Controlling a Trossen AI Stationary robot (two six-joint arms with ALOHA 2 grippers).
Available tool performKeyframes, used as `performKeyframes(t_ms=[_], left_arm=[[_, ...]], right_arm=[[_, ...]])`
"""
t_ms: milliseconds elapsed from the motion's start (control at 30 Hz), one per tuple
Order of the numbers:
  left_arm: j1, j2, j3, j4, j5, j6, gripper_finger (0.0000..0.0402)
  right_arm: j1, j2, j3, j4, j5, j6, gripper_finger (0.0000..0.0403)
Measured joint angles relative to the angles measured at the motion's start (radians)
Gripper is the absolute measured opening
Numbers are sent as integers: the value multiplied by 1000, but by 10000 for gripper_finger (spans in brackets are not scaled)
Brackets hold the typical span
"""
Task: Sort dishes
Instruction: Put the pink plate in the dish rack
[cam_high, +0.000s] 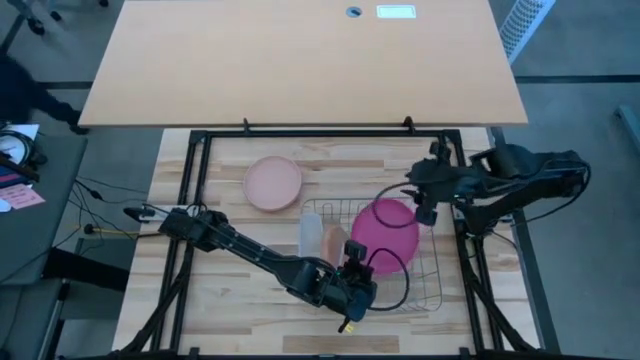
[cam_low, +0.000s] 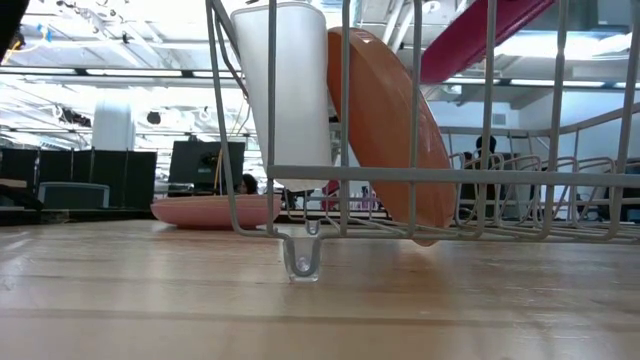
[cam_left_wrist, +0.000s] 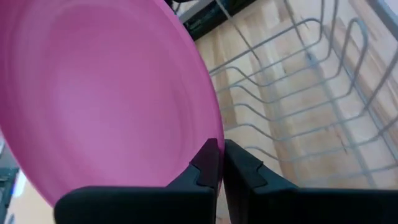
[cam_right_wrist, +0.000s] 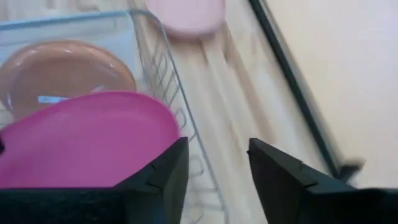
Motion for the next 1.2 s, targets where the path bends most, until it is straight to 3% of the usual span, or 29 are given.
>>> performKeyframes(t_ms=[267,400,533,700,933,1067,1200], left_arm=[[51,-121,0,-117,-9,-99,0],[100,-200,-1,-187,92,-160,0],[137,-278,0,-182,263,-247,0],[174,-336,0,-174,407,-349,0],[171,-400,0,-133,429,-433,0],[166,-410,0,-115,431,-493,0],[166,-408,0,-34,469,-606,0]], right_arm=[[-29,-98,0,164,104,-314,189],[-33,-129,0,199,89,-437,189],[-16,-155,0,165,46,-394,189],[10,-183,0,116,-111,-230,192],[68,-184,0,94,-144,-160,212],[54,-159,0,126,-117,-279,219],[22,-148,-1,154,-260,-299,221]])
